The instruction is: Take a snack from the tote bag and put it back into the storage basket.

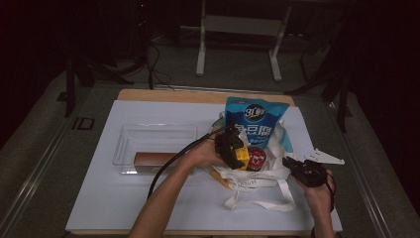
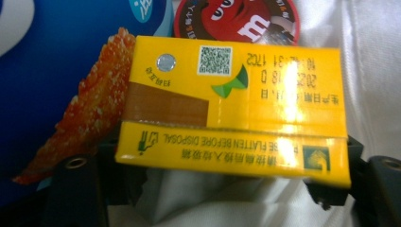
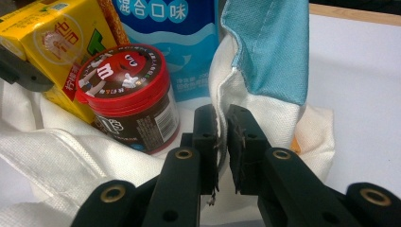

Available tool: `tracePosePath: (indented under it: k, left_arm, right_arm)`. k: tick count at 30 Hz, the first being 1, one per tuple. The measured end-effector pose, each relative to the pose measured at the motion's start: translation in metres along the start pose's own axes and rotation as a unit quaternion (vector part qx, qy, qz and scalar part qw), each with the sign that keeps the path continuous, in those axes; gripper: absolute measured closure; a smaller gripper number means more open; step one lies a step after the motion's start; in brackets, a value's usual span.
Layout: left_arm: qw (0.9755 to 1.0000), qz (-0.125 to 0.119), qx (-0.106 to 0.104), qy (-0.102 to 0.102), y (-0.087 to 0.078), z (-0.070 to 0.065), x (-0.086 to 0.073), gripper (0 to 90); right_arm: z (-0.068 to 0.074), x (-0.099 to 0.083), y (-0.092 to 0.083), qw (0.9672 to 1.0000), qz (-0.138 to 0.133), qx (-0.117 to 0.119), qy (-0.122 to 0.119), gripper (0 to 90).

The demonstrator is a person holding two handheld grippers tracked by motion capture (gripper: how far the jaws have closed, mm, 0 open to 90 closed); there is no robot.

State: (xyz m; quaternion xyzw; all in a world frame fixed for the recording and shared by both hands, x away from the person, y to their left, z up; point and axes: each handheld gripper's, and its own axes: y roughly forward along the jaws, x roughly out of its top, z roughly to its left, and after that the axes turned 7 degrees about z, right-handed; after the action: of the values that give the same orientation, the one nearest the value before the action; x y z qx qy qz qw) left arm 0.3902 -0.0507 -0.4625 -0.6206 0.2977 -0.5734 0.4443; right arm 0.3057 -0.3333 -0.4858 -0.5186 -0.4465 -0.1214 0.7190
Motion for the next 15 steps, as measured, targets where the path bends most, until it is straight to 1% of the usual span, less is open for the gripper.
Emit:
tracePosePath:
  k: [4, 15]
  left_arm:
    - [1.0000, 0.001, 0.002, -0.001, -0.0003, -0.0006, 0.0002, 28.5]
    - [0.9999, 0.005, 0.003, -0.012, -0.0012, -0.0012, 0.0003, 28.7]
  right_arm:
    - [0.0000, -0.0002, 0.0003, 1.0000, 0.001, 0.000, 0.001, 82.1]
    - [-0.0011, -0.0007, 0.0001, 1.0000, 0.001, 0.001, 0.001, 82.1]
